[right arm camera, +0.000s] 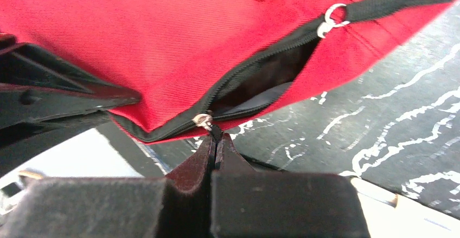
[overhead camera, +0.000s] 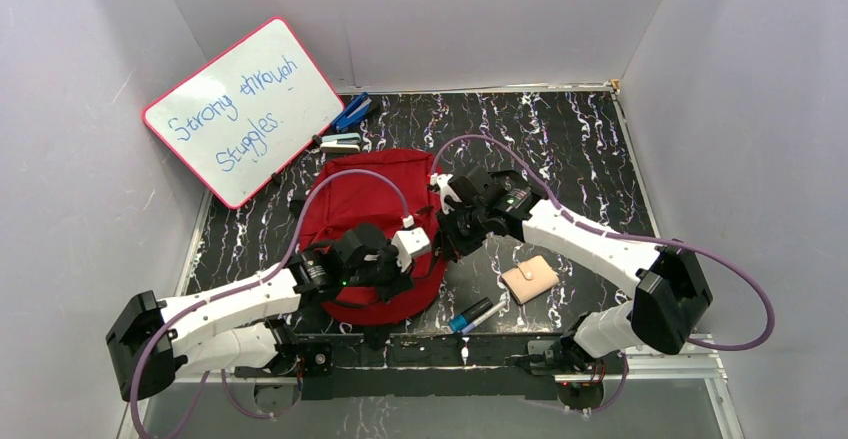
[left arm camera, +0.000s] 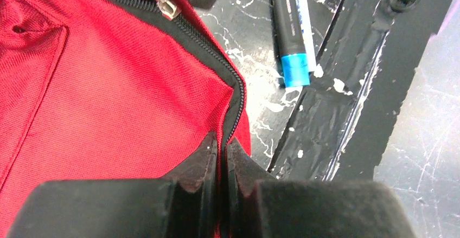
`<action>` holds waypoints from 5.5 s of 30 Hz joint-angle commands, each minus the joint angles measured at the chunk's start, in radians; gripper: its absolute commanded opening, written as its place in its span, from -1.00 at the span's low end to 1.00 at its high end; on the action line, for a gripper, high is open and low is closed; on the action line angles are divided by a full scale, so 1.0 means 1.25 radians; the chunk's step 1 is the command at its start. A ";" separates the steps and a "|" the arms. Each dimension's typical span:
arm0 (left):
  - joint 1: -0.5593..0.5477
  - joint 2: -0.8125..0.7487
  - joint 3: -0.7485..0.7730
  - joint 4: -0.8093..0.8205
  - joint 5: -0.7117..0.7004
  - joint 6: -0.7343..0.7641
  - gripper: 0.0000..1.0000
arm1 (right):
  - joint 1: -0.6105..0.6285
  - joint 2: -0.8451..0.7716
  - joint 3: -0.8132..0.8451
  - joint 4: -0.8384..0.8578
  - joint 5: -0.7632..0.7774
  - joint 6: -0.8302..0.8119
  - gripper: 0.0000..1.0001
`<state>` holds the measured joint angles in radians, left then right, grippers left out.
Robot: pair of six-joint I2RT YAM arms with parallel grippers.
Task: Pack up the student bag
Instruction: Zip the student bag at the center of the board, then unzip the student bag at the center of the board.
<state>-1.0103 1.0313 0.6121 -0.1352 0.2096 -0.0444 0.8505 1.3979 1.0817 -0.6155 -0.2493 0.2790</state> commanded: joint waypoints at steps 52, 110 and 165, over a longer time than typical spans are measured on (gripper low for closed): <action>0.117 0.043 0.223 -0.072 -0.517 -0.335 0.87 | -0.171 0.106 0.167 -0.010 0.458 -0.022 0.11; 0.171 0.735 0.774 -0.177 -0.447 0.086 -0.47 | -0.369 0.294 0.020 0.387 -0.253 0.160 -1.00; 0.277 0.220 0.255 -0.169 -0.689 -0.370 -1.00 | -0.370 0.297 0.026 0.357 -0.221 0.132 -1.00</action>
<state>-0.6823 1.3987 0.9707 -0.2604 -0.5148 -0.4866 0.3927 1.7920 1.0843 -0.1253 -0.5419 0.4694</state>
